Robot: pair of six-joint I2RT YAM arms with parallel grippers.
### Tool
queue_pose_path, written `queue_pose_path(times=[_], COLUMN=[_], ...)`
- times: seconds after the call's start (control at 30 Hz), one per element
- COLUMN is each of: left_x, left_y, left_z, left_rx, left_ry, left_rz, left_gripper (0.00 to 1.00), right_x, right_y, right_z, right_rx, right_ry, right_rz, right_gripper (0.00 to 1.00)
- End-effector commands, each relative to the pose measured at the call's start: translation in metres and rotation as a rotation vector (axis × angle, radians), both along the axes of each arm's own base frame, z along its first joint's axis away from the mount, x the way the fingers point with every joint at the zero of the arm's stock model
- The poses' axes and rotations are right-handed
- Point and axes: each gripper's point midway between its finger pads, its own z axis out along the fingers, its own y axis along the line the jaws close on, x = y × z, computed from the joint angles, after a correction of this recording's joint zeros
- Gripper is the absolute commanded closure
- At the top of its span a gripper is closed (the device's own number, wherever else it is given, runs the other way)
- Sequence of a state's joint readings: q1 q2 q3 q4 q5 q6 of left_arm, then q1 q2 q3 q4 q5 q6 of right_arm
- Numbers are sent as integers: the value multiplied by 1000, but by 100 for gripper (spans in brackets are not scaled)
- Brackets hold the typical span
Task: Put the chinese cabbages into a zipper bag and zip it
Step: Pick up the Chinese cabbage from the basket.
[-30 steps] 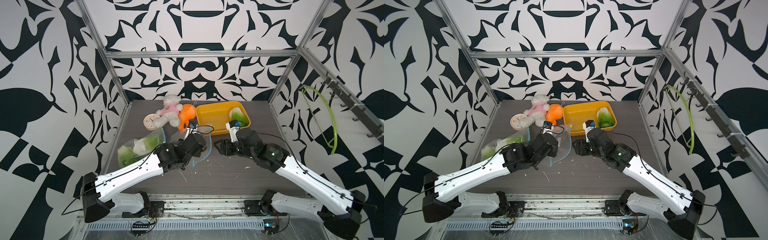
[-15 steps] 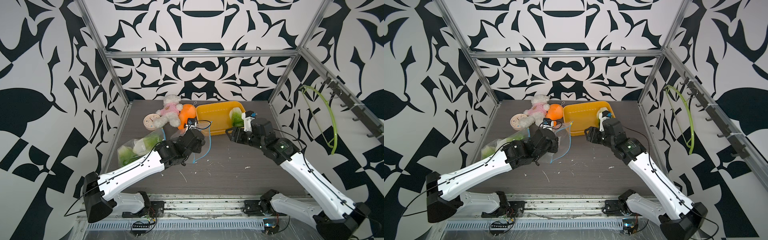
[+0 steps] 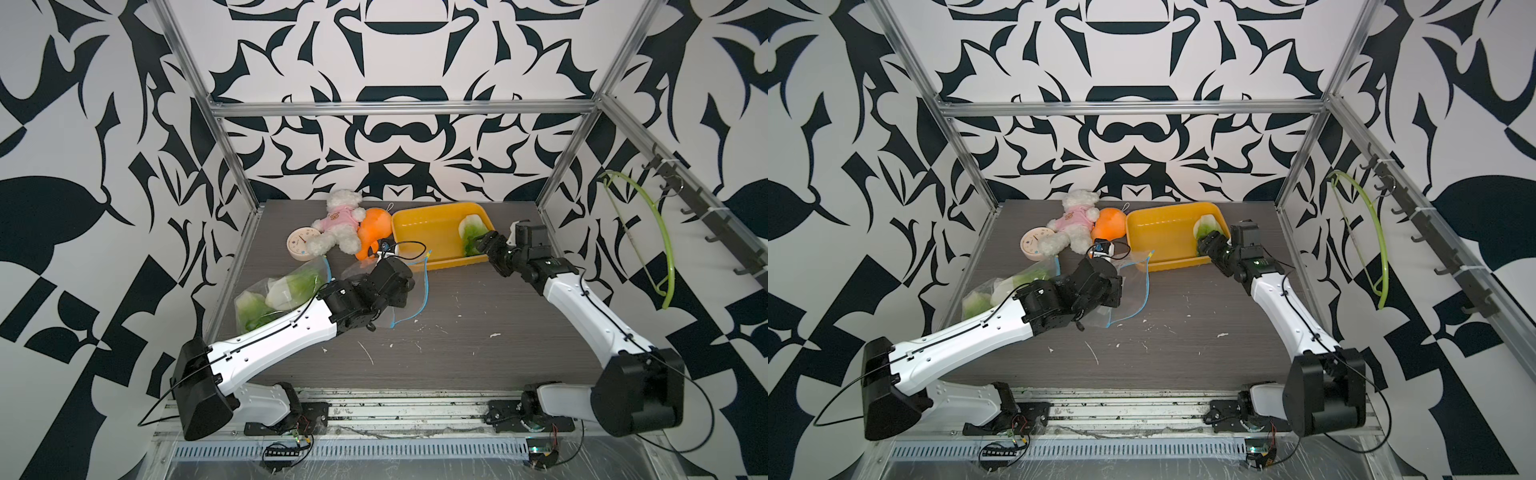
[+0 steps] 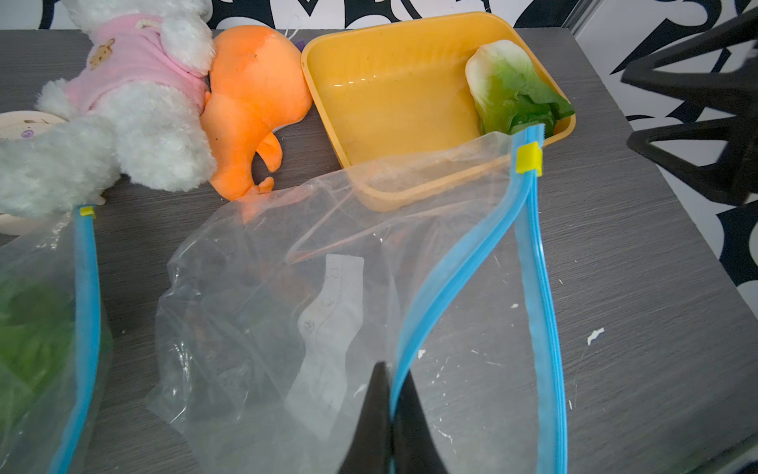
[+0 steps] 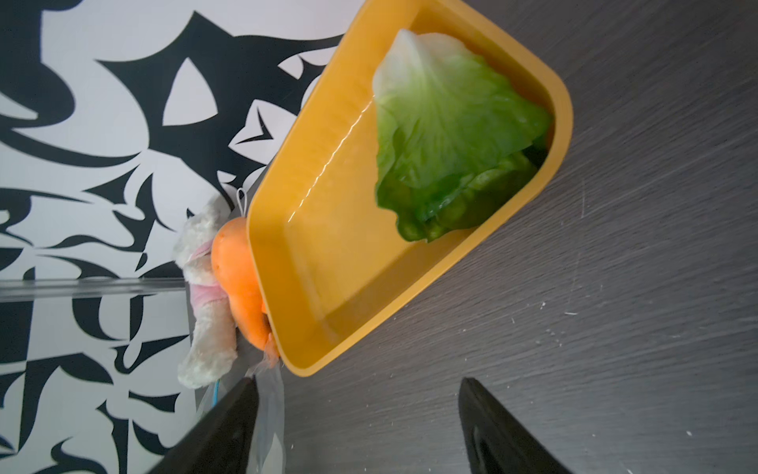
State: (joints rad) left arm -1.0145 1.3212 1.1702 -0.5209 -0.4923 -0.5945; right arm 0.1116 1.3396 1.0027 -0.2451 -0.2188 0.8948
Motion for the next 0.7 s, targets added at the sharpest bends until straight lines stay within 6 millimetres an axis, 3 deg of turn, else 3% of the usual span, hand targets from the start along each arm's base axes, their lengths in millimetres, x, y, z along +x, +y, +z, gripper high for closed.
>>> queue_pose_path(times=[0.0, 0.33, 0.57, 0.6, 0.67], left_x=[-1, -1, -1, -3, -3], left_y=[1, 5, 7, 10, 10], left_z=[3, 7, 5, 15, 16], left_rx=[-26, -25, -8, -33, -34], left_ry=[-4, -20, -24, -41, -45], left_rz=[-10, -3, -6, -9, -7], left_gripper=[100, 100, 100, 100, 100], right_x=[25, 62, 83, 86, 88], right_y=[2, -4, 0, 0, 0], right_z=[9, -31, -37, -37, -39], right_rx=[73, 77, 78, 75, 73], right_ry=[-65, 13, 8, 6, 12], right_rz=[-30, -111, -99, -97, -100], right_gripper=[20, 19, 20, 20, 20])
